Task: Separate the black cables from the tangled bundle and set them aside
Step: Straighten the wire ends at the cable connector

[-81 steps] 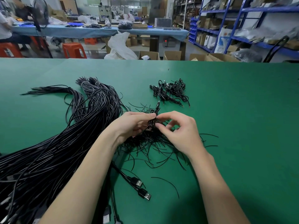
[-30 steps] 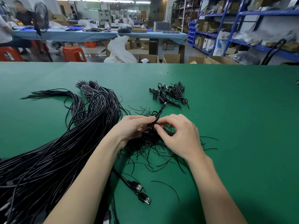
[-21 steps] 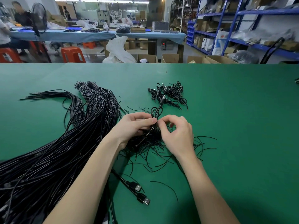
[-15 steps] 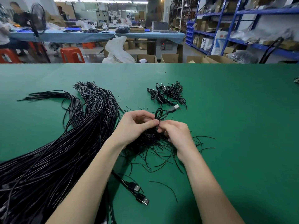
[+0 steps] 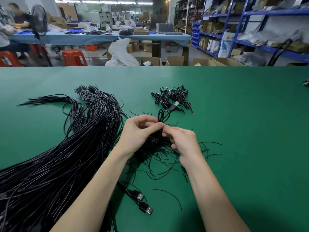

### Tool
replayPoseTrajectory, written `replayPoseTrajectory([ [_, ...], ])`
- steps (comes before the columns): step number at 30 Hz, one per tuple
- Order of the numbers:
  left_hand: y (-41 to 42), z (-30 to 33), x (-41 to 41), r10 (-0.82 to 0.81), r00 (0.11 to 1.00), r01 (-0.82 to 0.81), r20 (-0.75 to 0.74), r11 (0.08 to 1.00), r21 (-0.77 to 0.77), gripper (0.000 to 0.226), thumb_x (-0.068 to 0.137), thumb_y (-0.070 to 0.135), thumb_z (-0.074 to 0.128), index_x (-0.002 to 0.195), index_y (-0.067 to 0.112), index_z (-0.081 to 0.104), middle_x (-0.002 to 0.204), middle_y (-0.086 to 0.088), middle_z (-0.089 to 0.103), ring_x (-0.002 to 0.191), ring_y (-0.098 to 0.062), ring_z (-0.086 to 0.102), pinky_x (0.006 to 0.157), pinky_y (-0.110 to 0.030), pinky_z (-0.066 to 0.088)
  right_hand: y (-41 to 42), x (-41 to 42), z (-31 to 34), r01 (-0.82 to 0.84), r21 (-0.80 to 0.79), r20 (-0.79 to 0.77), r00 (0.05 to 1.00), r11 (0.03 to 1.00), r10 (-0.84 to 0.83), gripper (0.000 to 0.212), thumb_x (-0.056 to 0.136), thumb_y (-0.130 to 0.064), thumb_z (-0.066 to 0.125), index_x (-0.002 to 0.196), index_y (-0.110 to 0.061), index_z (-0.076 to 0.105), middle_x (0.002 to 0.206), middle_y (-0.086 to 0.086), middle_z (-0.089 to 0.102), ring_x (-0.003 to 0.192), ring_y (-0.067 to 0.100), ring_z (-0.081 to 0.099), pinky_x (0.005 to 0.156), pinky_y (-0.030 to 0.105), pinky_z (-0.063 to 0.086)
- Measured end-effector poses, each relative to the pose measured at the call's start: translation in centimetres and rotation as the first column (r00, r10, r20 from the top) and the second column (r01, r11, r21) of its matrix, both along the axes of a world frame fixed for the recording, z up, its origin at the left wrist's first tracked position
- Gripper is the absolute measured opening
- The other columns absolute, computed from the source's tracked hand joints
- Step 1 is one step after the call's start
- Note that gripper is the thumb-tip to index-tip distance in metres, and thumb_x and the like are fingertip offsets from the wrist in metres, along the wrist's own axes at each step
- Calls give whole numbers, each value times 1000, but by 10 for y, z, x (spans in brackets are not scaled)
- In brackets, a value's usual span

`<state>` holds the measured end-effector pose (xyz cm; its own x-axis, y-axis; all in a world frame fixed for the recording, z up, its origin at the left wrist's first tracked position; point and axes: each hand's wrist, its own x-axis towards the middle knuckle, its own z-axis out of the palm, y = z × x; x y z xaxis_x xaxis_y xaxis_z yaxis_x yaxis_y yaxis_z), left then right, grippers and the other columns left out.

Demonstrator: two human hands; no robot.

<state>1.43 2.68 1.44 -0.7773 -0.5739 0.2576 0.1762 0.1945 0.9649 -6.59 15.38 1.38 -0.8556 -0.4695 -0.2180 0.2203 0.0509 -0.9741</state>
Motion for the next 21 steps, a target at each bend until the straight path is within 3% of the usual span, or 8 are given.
replayPoseTrajectory([
  [3, 2, -1, -1, 5, 1000, -5, -8, 1000, -10, 14, 78, 14, 85, 80, 24, 77, 74, 2, 76, 71, -5, 70, 72, -13, 51, 0, -5, -2, 0, -94, 240, 970, 996, 23, 13, 82, -20, 83, 73, -13, 78, 67, -5, 71, 58, 7, 42, 40, 15, 31],
  [5, 1, -1, -1, 4, 1000, -4, 11, 999, -37, 12, 78, 16, 86, 80, 26, 78, 75, 1, 77, 71, -5, 70, 71, -12, 50, 0, -6, -3, -1, -139, 288, 957, 990, 41, 12, 83, -17, 82, 74, -12, 76, 67, -3, 71, 58, 7, 42, 40, 15, 32],
  [9, -4, -1, -1, 10, 995, -18, 100, 997, 75, 15, 80, 27, 85, 91, 19, 77, 75, 0, 76, 65, -3, 66, 59, -11, 47, 3, -6, -5, -60, -19, 6, 998, 998, 60, 14, 89, -30, 78, 83, -18, 80, 75, -9, 76, 61, 5, 49, 51, 16, 41],
  [13, -3, 0, 0, -52, 993, 27, 108, 975, 223, 24, 83, 26, 81, 102, 17, 70, 76, 2, 75, 64, -5, 64, 57, -16, 48, 5, -11, -2, -25, -47, -204, 979, 999, 15, 9, 94, -34, 72, 96, -27, 76, 85, -13, 78, 63, -2, 63, 56, 16, 49],
  [17, 1, 0, -3, -96, 994, 78, 52, 957, 279, 21, 88, 16, 76, 107, 11, 69, 79, 2, 75, 67, -7, 67, 69, -21, 57, 3, -5, -4, -97, -99, -189, 979, 990, 77, 8, 91, -30, 76, 99, -29, 75, 83, -14, 78, 74, 1, 73, 62, 19, 56],
  [21, 2, -1, -5, -44, 998, 30, 35, 948, 316, 16, 89, 15, 75, 103, 10, 73, 83, 0, 75, 77, -11, 71, 69, -21, 57, 0, -2, -7, -117, -158, -133, 986, 980, 96, 13, 94, -21, 75, 107, -23, 73, 85, -3, 79, 71, 11, 75, 64, 23, 60],
])
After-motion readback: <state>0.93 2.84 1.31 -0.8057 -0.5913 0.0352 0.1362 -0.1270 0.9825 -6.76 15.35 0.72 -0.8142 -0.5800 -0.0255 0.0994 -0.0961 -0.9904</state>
